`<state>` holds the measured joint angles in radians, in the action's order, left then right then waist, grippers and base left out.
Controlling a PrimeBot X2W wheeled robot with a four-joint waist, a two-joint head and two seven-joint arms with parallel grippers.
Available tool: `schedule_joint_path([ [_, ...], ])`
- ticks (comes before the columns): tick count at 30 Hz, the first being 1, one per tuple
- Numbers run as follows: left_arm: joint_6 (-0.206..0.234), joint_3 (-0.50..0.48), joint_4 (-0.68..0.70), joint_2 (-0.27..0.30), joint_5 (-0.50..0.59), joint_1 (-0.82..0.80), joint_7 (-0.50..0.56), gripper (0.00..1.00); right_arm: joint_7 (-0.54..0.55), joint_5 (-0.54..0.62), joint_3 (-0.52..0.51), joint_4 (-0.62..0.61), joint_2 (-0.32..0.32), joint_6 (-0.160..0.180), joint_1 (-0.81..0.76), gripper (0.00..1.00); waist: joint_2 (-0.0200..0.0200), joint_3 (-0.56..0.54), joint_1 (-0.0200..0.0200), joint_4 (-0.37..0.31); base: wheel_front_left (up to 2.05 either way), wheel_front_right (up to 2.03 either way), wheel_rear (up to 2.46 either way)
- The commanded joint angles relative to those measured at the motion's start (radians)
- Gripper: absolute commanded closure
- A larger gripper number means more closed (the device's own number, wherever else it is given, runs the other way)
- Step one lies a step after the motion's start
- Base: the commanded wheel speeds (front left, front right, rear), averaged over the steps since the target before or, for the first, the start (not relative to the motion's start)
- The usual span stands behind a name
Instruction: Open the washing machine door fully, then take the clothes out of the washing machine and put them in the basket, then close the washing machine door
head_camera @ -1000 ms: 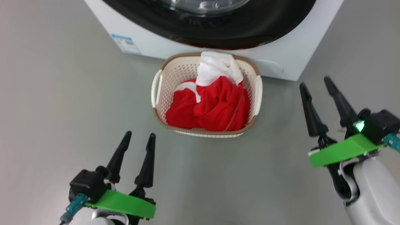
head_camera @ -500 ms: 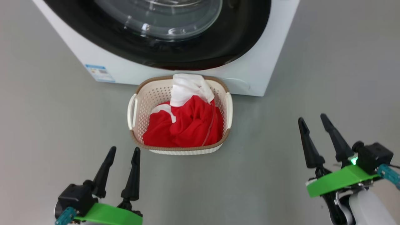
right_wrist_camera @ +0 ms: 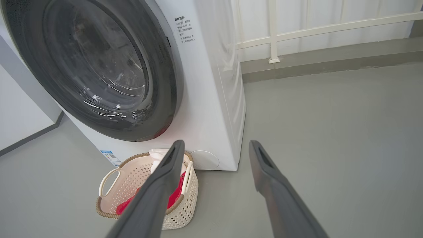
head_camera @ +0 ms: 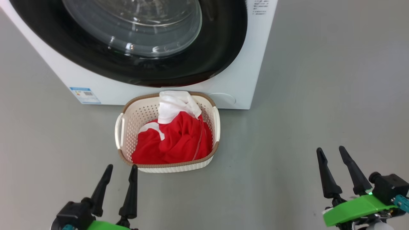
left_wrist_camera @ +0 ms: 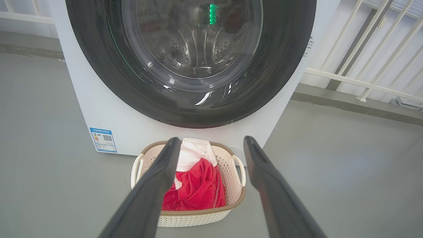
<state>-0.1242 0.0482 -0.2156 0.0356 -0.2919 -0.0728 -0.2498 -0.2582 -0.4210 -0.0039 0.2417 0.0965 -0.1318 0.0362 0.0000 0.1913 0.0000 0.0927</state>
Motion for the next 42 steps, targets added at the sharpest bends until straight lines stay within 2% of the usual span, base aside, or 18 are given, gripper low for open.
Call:
schedule_joint_path([
  [1, -0.006, -0.033, 0.028, 0.015, 0.017, 0.004, -0.012, 0.00, -0.004, 0.011, 0.012, -0.025, 0.010, 0.001, -0.006, 0.00, 0.0000, -0.014, 0.0000, -0.015, 0.00, 0.00, 0.00],
  [16, -0.006, -0.050, 0.063, 0.015, 0.021, 0.063, -0.012, 0.00, -0.004, 0.022, -0.058, -0.031, 0.003, 0.001, -0.090, 0.00, 0.0000, -0.041, 0.0000, -0.037, 0.00, 0.00, 0.00],
  [31, -0.006, -0.039, 0.058, 0.015, 0.001, 0.067, -0.012, 0.00, -0.004, 0.023, -0.061, -0.033, -0.007, 0.001, -0.093, 0.00, 0.0000, -0.050, 0.0000, -0.038, 0.00, 0.00, 0.00],
  [32, -0.006, -0.039, 0.059, 0.015, 0.002, 0.067, -0.012, 1.00, -0.004, 0.023, -0.061, -0.034, -0.006, 0.001, -0.094, 1.00, 0.0000, -0.051, 0.0000, -0.037, 0.00, 0.00, 0.00],
  [33, 0.000, -0.010, 0.030, 0.003, 0.008, 0.073, 0.001, 1.00, 0.000, 0.009, -0.081, -0.001, -0.018, 0.000, -0.096, 1.00, 0.0000, -0.050, 0.0000, -0.038, 0.00, 0.00, 0.00],
  [37, 0.000, -0.007, -0.016, -0.004, 0.004, 0.076, 0.004, 1.00, 0.004, 0.005, -0.078, 0.043, -0.037, 0.000, -0.097, 1.00, 0.0000, -0.051, 0.0000, -0.038, 0.00, 0.00, 0.00],
  [42, 0.001, -0.008, -0.009, 0.001, -0.053, 0.075, 0.013, 1.00, 0.017, -0.045, -0.077, 0.035, -0.036, 0.000, -0.094, 1.00, 0.0000, -0.057, 0.0017, -0.040, 0.00, 0.00, 0.00],
])
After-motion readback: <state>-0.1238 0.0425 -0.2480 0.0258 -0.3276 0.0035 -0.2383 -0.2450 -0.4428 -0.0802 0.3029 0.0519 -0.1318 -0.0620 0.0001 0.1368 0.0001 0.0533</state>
